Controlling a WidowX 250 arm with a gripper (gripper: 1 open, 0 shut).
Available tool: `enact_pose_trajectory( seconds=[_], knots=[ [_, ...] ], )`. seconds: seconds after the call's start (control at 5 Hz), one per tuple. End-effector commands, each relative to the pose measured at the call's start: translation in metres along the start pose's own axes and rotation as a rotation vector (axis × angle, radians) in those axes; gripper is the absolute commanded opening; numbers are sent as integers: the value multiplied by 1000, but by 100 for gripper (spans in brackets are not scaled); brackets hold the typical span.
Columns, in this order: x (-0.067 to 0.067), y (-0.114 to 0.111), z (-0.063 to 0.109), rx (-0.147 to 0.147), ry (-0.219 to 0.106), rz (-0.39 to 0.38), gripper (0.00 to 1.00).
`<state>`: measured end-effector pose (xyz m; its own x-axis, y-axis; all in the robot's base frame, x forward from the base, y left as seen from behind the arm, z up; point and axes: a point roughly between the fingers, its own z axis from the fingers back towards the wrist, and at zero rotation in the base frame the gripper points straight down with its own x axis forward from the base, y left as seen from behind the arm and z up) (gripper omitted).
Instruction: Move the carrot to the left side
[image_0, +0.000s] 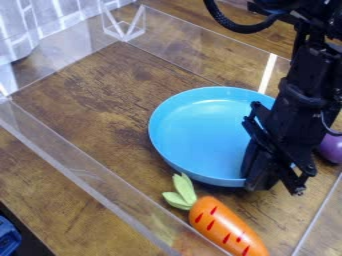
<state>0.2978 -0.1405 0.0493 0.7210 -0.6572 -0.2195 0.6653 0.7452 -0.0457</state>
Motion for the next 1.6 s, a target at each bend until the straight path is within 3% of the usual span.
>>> enact_pose_trajectory(
  seconds=[0.0,0.4,0.6,1.4],
  knots=[
    [-2,5,28,21,-86,-2,0],
    [-2,4,25,18,-85,-16,0],
    [-2,4,23,16,-85,-24,100],
    [7,2,-8,7,-61,-61,100]
  ],
)
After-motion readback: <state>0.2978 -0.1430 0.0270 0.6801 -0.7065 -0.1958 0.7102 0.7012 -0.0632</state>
